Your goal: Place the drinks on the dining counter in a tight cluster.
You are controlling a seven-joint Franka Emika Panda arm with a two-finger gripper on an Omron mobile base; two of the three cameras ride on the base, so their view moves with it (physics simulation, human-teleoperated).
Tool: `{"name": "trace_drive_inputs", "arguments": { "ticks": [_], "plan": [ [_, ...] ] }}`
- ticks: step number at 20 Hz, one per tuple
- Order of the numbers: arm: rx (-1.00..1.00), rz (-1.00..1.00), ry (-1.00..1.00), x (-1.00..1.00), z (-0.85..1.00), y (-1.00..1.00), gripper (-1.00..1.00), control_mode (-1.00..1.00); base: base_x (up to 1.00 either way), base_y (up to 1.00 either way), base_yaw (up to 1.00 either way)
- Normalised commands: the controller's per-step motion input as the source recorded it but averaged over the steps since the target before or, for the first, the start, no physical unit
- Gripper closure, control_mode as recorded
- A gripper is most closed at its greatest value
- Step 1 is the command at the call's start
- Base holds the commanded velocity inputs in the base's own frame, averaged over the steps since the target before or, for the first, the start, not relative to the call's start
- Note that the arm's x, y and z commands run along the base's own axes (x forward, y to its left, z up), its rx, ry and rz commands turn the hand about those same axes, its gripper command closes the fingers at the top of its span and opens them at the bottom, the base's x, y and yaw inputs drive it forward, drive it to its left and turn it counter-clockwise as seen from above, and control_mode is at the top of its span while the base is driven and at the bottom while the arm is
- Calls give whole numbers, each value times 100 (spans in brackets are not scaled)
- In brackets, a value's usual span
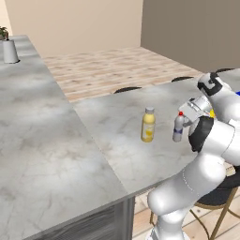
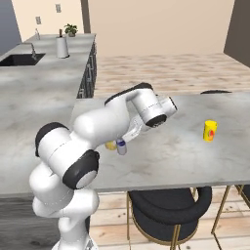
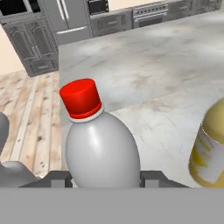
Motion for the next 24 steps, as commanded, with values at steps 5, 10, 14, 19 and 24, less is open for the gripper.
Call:
{"name": "trace_drive_inputs", "arguments": {
  "ticks": [5, 10, 14, 19, 24],
  "plan": [
    [4, 0, 5, 16, -16, -11, 100, -100, 0, 0, 0],
    [1, 0, 11, 17, -16, 0, 100, -100, 0, 0, 0],
    [0, 0, 3, 15, 0, 3, 100, -100, 0, 0, 0],
    [1, 0, 0, 37, 0, -1, 100, -100, 0, 0, 0],
    [1, 0, 0, 29, -5, -1, 100, -100, 0, 0, 0]
  ]
}}
